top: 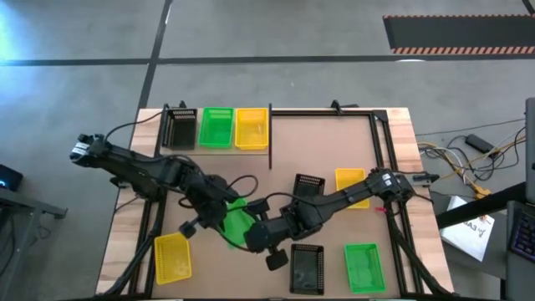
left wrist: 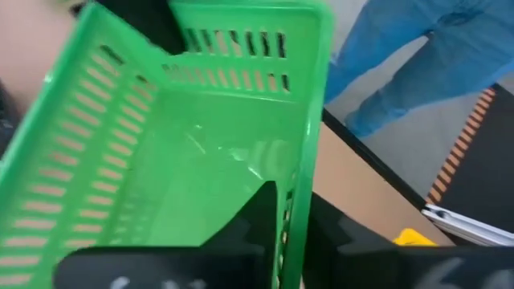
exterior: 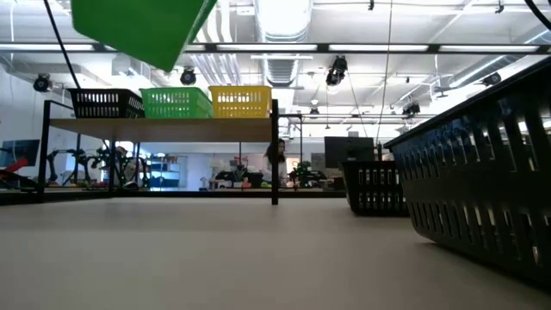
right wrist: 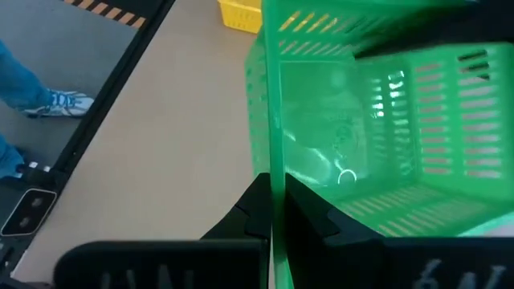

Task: Stack baskets on shelf by color
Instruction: Stack the top green bin on top of the other green bin on the shelf

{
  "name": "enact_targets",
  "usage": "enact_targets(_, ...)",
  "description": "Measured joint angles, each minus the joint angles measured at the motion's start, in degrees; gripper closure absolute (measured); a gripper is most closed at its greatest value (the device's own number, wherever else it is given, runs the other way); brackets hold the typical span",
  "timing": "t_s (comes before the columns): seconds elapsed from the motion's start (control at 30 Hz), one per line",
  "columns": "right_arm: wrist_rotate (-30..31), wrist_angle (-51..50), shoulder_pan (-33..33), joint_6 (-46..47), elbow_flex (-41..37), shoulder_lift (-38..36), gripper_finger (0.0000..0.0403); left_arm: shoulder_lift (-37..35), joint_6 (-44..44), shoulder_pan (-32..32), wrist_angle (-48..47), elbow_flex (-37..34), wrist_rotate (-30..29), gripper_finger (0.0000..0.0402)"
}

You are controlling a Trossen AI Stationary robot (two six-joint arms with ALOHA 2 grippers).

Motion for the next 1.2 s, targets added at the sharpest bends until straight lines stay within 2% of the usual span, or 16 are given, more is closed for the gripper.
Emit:
enact_targets(0.2,1.0,3.2,-0.9,-2.5,-0.5,0.0,0.0376,-0.1,-1.4,0.0,-1.9,0.0,2.9,0.0400)
enact_targets(0.33,0.9,8.1,-2.6,-4.3,-0.8,0.0,0.0327,-0.5,-3.1,-0.4,-6.2,0.0,3.9,0.0401)
enact_targets(0.5,-3.1,12.0,-4.1,-9.0,-0.6,-0.6,0.0259,-0.9,-7.9,-0.5,-11.1,0.0,3.7,0.0401)
enact_targets(0.63,-3.5,5.8,-4.0,-9.5,-0.6,-4.2,0.0229,-3.3,-15.6,-0.5,-11.5,0.4,3.7,0.0401)
enact_targets(0.8,-2.8,-5.9,-4.4,-0.6,-3.6,-10.8,0.0233,-7.8,-32.1,-0.5,-10.3,4.9,0.9,0.0401)
enact_targets(0.9,-1.2,-9.4,-4.4,3.5,-9.1,-15.3,0.0250,-9.9,-42.2,-0.5,-7.0,9.6,-5.5,0.0401)
enact_targets(1.03,3.4,-7.8,-4.4,7.2,-20.2,-22.9,0.0277,-10.2,-49.9,1.0,-6.5,16.8,-23.1,0.0401)
enact_targets(1.1,5.4,-5.5,-4.4,9.2,-26.1,-26.5,0.0290,-9.8,-51.4,3.7,-6.7,20.0,-31.6,0.0401)
enact_targets(1.2,7.5,-0.9,-4.4,11.4,-34.2,-31.5,0.0309,-8.5,-54.4,9.5,-7.2,23.3,-41.2,0.0401)
